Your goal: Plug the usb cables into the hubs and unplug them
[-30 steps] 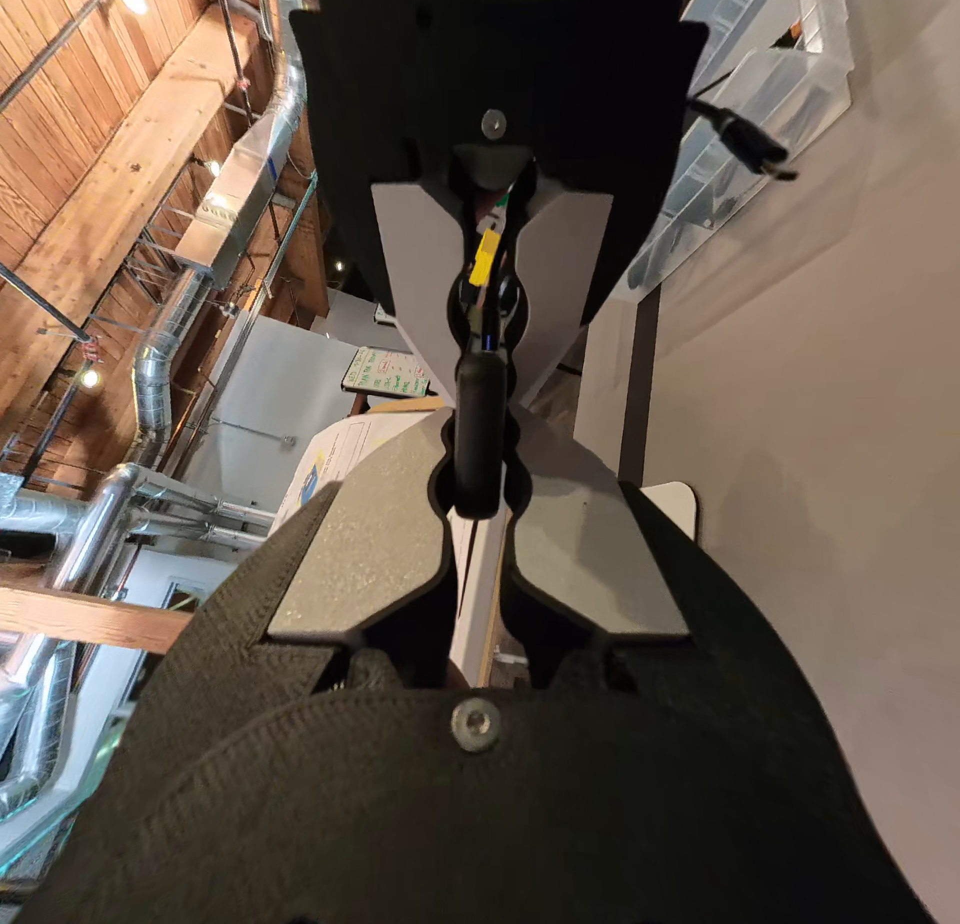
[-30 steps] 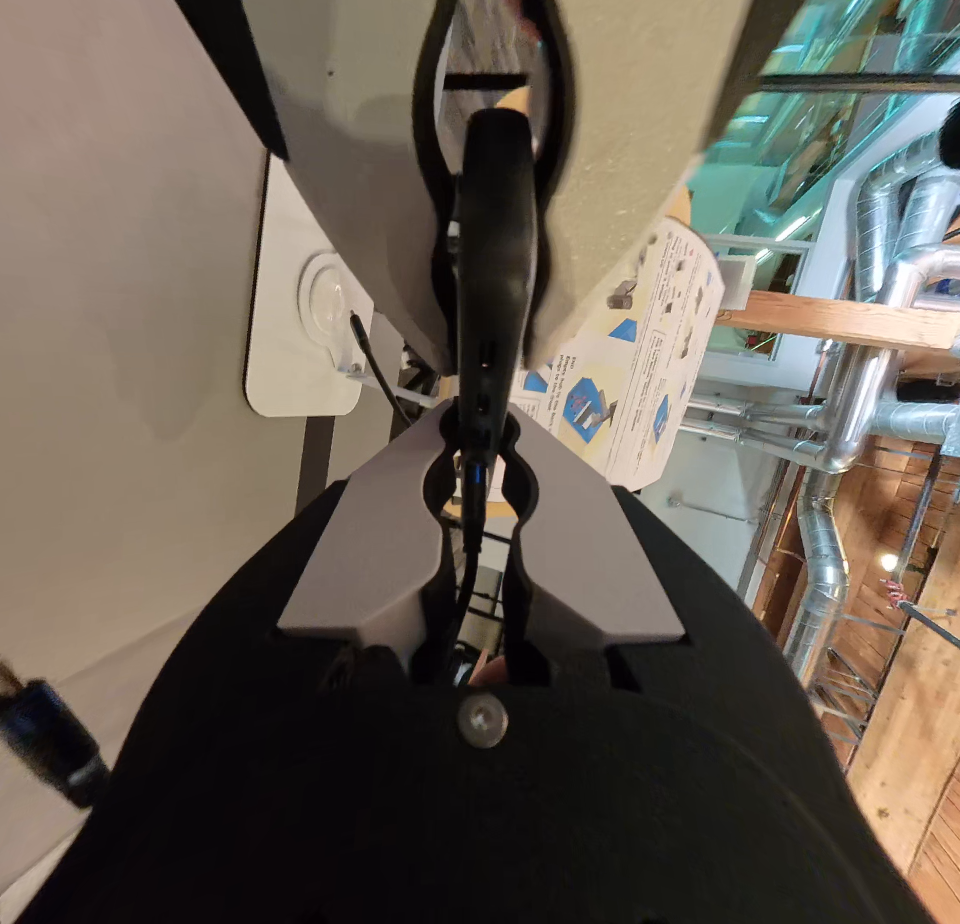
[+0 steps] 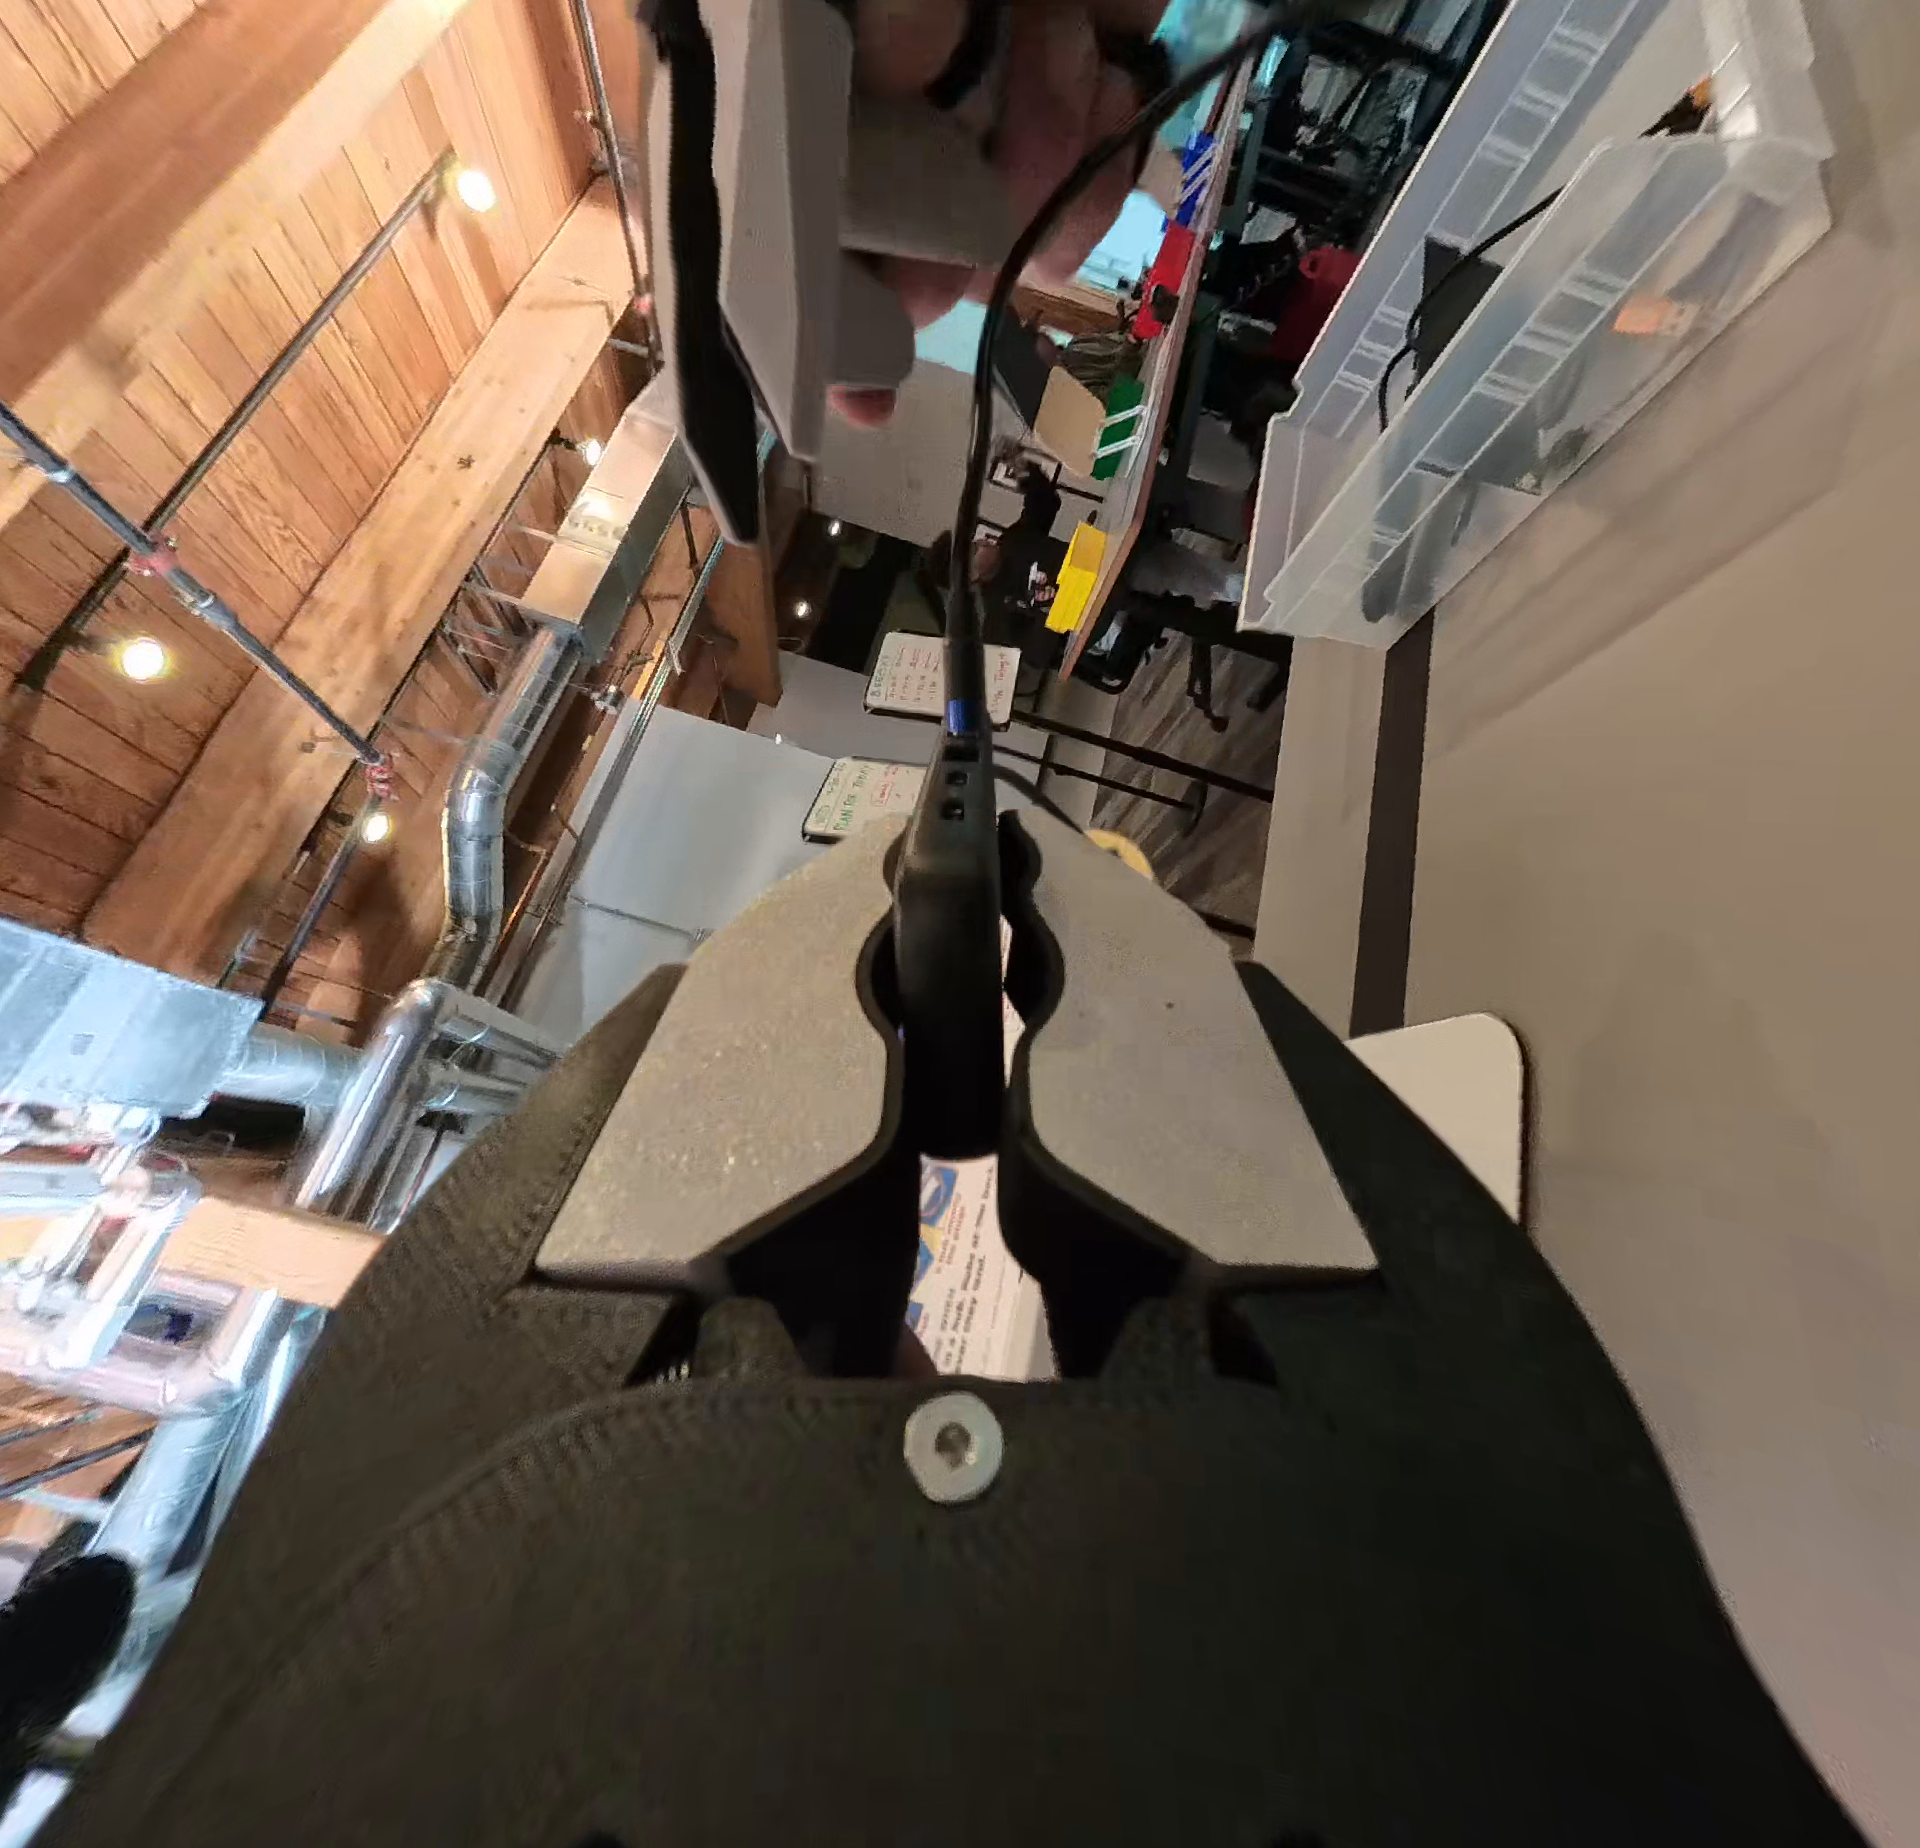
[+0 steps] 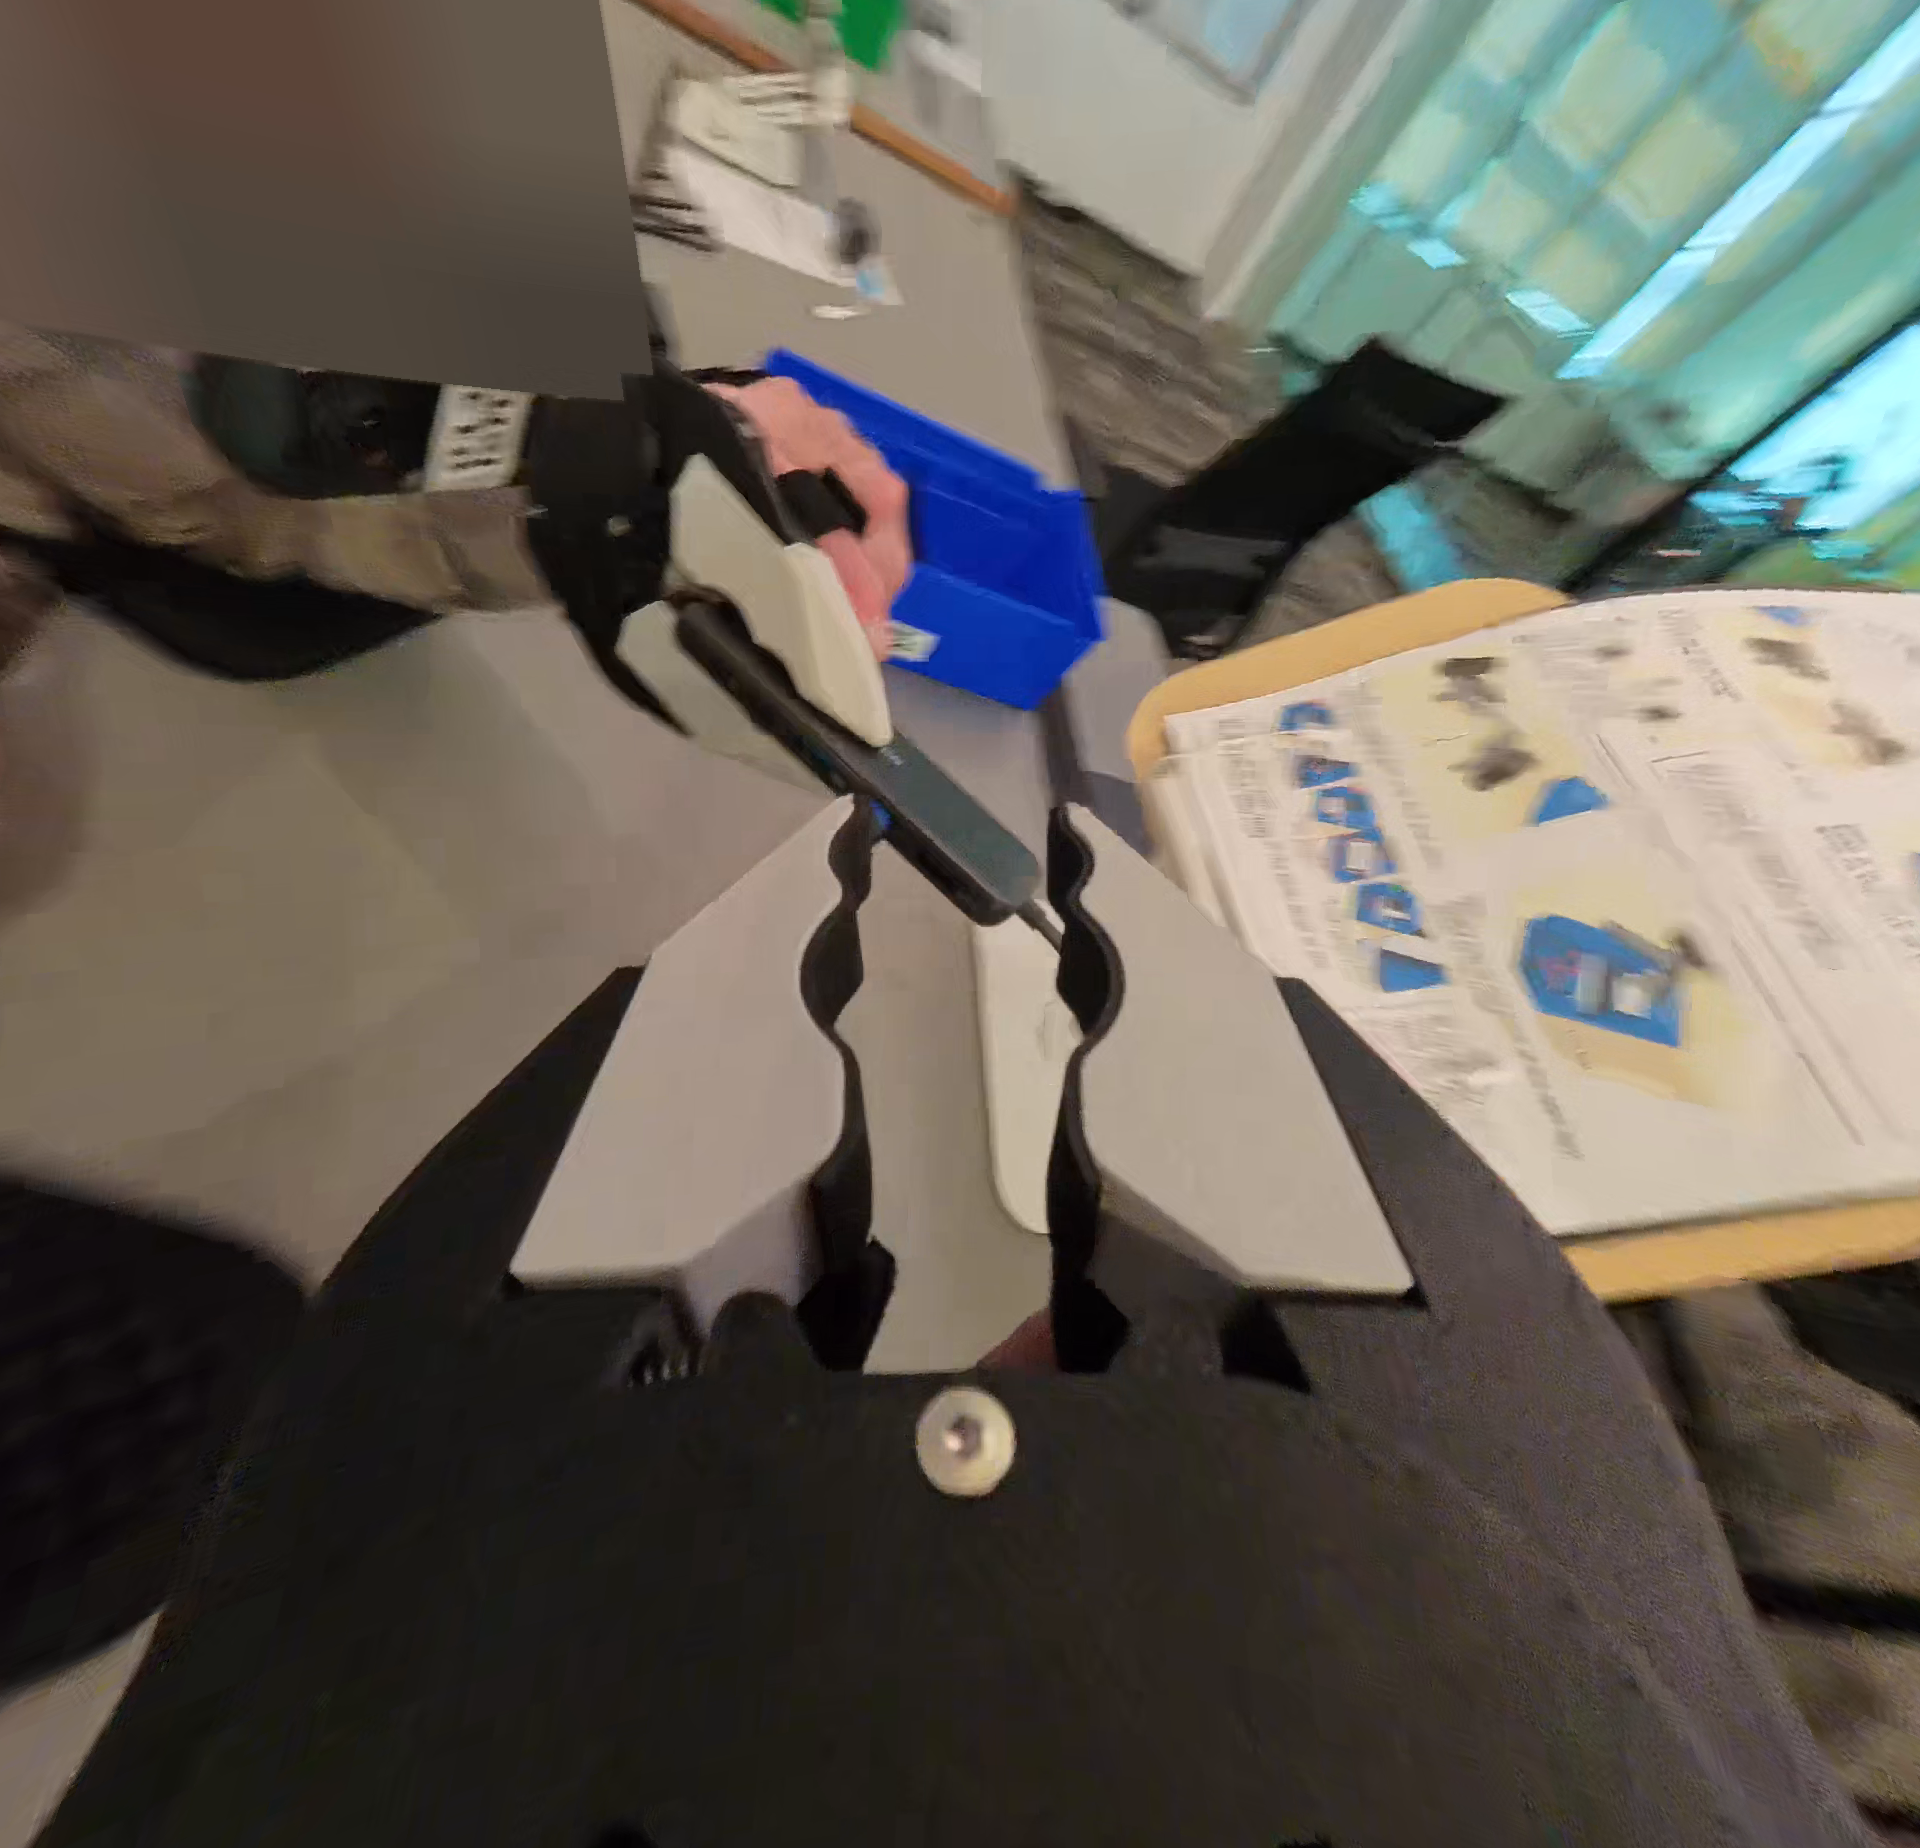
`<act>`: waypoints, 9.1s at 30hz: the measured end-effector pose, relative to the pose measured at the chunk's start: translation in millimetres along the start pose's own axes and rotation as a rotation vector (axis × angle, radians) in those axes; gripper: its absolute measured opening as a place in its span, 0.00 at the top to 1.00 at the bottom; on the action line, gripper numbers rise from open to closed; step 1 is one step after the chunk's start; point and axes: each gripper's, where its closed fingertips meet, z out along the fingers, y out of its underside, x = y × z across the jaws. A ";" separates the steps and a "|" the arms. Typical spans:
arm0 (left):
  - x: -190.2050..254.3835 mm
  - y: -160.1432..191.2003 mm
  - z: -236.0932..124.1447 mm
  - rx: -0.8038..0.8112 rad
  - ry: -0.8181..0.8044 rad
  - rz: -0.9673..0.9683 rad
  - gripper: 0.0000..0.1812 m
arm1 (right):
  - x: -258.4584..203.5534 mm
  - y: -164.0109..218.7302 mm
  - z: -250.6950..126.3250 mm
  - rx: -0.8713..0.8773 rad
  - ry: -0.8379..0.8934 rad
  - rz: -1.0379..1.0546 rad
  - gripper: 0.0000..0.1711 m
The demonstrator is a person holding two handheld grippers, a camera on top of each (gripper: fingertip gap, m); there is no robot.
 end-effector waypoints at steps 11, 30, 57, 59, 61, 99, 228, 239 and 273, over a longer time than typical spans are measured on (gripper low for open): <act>33.3 -44.1 -7.4 0.150 0.150 0.089 0.93 | -60.2 71.0 29.9 -0.439 -0.629 -0.148 0.60; 35.4 -21.0 6.4 -0.046 0.215 -0.058 0.63 | -46.8 98.9 37.7 -0.607 -0.610 -0.118 0.76; 30.4 -21.1 14.9 -0.046 0.113 -0.006 0.75 | -78.3 84.1 49.2 -0.461 -0.789 0.038 0.76; 34.0 -20.8 14.3 -0.041 0.135 -0.007 0.79 | -78.6 82.7 49.8 -0.460 -0.792 0.031 0.76; 32.8 -22.0 14.3 -0.033 0.124 -0.002 0.82 | -76.3 79.3 48.7 -0.453 -0.794 0.032 0.76; -14.2 79.6 13.8 -0.507 -0.106 0.035 0.89 | 12.3 27.3 73.3 0.095 0.114 0.432 0.84; -0.9 68.5 20.3 -0.347 -0.090 -0.037 0.89 | 0.8 29.2 93.3 0.226 0.273 0.364 0.93; 0.0 70.5 19.9 -0.335 -0.088 -0.076 0.89 | 1.2 26.7 91.4 0.193 0.347 0.303 0.93; 14.7 76.9 21.4 -0.356 0.000 -0.096 0.89 | 66.1 289.6 -205.4 -0.514 0.484 0.506 0.93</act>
